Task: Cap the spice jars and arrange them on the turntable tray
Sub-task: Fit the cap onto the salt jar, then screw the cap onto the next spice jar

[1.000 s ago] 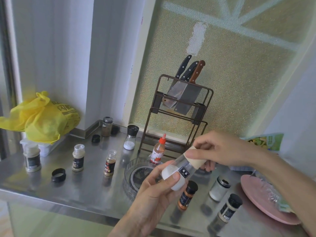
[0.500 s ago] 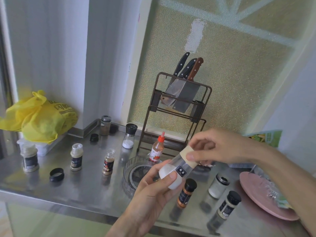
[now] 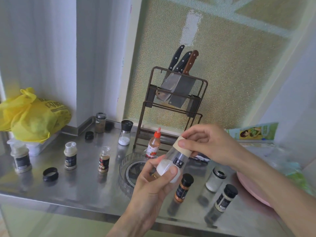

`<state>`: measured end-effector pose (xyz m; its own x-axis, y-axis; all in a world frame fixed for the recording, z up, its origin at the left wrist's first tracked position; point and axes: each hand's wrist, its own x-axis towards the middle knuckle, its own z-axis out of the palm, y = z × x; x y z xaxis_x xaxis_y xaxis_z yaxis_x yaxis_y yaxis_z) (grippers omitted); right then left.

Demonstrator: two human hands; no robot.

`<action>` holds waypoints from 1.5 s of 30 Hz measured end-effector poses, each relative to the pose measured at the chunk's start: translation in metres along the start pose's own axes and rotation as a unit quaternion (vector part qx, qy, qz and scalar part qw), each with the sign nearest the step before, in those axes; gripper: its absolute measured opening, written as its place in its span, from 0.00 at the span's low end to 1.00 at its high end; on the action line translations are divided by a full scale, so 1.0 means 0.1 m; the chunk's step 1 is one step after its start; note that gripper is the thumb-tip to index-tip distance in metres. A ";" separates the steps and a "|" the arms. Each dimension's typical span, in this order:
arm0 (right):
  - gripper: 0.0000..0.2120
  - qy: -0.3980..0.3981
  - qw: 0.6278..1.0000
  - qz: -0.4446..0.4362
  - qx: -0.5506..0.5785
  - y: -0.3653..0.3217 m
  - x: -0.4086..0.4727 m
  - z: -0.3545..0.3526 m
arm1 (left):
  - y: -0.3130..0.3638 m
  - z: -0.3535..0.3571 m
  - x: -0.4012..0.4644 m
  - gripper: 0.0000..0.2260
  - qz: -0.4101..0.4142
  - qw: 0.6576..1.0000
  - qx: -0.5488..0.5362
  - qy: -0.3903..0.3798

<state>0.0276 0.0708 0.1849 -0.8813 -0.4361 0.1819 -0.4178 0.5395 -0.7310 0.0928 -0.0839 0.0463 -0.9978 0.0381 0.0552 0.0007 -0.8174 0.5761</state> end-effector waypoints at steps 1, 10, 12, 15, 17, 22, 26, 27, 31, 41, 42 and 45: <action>0.22 -0.006 1.000 0.003 0.006 0.03 -0.01 0.02 | -0.01 0.03 0.02 0.26 0.004 1.000 0.014 0.007; 0.22 0.182 0.964 0.047 -0.189 0.55 0.26 -0.21 | -0.04 0.15 0.27 0.25 0.077 0.939 0.327 0.077; 0.22 0.173 0.940 0.081 -0.281 0.80 0.37 -0.23 | -0.02 0.04 0.27 0.21 0.084 0.913 0.384 0.107; 0.19 0.087 0.916 0.172 -0.351 1.23 0.49 -0.10 | -0.01 -0.15 0.24 0.15 0.077 0.893 0.423 0.131; 0.18 0.039 0.897 0.207 -0.389 1.47 0.54 0.03 | -0.01 -0.29 0.21 0.12 0.066 0.886 0.438 0.139; 0.15 -0.029 0.878 0.250 -0.408 1.83 0.63 0.26 | 0.07 -0.62 0.09 0.11 0.047 0.856 0.485 0.172; 0.16 -0.059 0.868 0.268 -0.414 1.90 0.71 0.28 | 0.20 -0.81 0.03 0.11 0.051 0.846 0.493 0.197; 0.19 -0.053 0.868 0.270 -0.414 1.87 0.71 0.28 | 0.25 -0.86 0.02 0.11 0.055 0.844 0.492 0.204; 0.27 0.072 0.879 0.177 -0.436 1.45 0.74 0.30 | 0.51 -1.06 -0.06 0.11 0.091 0.828 0.496 0.244; 0.15 -0.033 0.955 -0.054 -0.289 0.03 0.60 2.06 | 1.28 -2.09 -0.12 0.16 0.206 0.606 0.630 0.440; 0.14 -0.046 0.960 -0.057 -0.270 0.02 0.62 2.29 | 1.33 -2.18 -0.10 0.18 0.196 0.587 0.647 0.445; 0.14 -0.073 0.975 -0.051 -0.204 0.04 0.70 2.89 | 1.42 -2.35 -0.06 0.23 0.147 0.569 0.679 0.440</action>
<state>0.0279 -0.1660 0.0046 -0.8024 -0.5839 0.1231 -0.5809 0.7170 -0.3853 0.0827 -0.3352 -0.0634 -0.5882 -0.7764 0.2264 -0.3681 0.5062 0.7799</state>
